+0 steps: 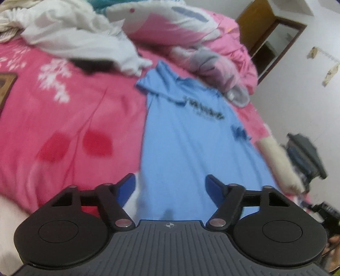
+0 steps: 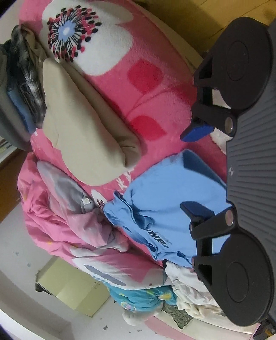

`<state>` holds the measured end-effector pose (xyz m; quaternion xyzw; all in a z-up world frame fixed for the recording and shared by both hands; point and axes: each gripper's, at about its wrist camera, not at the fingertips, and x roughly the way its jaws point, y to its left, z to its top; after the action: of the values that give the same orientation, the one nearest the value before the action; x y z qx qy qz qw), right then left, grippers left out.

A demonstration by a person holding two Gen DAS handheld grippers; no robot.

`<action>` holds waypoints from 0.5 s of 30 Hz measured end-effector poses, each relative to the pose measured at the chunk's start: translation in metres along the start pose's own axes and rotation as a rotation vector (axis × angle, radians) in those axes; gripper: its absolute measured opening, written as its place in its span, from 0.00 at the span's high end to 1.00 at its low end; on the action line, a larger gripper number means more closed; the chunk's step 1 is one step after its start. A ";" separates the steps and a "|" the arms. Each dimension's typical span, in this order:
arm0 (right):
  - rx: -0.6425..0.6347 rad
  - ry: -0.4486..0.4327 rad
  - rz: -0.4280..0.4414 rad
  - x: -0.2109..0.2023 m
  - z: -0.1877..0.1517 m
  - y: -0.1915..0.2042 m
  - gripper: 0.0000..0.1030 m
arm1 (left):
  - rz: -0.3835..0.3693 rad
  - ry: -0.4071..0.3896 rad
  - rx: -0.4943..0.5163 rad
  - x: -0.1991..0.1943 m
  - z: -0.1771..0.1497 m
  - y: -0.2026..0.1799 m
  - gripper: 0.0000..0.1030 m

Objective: Fold clothes

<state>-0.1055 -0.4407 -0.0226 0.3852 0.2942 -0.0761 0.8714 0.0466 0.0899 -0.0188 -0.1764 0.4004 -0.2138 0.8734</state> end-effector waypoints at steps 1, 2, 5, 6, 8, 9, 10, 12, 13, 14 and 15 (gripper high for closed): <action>-0.003 -0.004 0.001 -0.001 -0.002 -0.001 0.41 | 0.011 0.003 -0.002 0.001 -0.004 0.002 0.43; -0.007 -0.009 0.017 -0.001 -0.005 -0.001 0.41 | 0.020 0.007 -0.007 0.002 -0.008 0.004 0.44; 0.009 -0.014 0.040 0.002 -0.012 0.001 0.43 | 0.042 0.018 -0.032 0.005 -0.017 0.010 0.54; 0.015 -0.020 0.041 0.003 -0.014 0.000 0.43 | 0.044 0.022 -0.041 0.006 -0.020 0.011 0.56; 0.019 -0.031 0.037 0.005 -0.017 -0.003 0.44 | 0.046 0.025 -0.046 0.007 -0.026 0.013 0.57; 0.022 -0.034 0.030 0.005 -0.018 -0.005 0.44 | 0.046 0.026 -0.047 0.008 -0.029 0.014 0.57; 0.025 -0.037 0.023 0.006 -0.019 -0.006 0.45 | 0.047 0.027 -0.049 0.008 -0.031 0.014 0.57; 0.038 -0.035 0.013 0.008 -0.018 -0.011 0.47 | 0.050 0.012 -0.060 0.010 -0.034 0.016 0.59; 0.045 -0.033 0.007 0.009 -0.017 -0.013 0.48 | 0.050 0.001 -0.073 0.011 -0.035 0.017 0.60; 0.051 -0.032 0.002 0.010 -0.016 -0.015 0.48 | 0.051 -0.014 -0.086 0.011 -0.035 0.018 0.62; 0.056 -0.031 0.001 0.011 -0.016 -0.016 0.48 | 0.053 -0.027 -0.096 0.011 -0.036 0.018 0.68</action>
<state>-0.1099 -0.4394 -0.0478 0.4083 0.2781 -0.0898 0.8648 0.0294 0.0948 -0.0566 -0.2102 0.4031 -0.1686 0.8746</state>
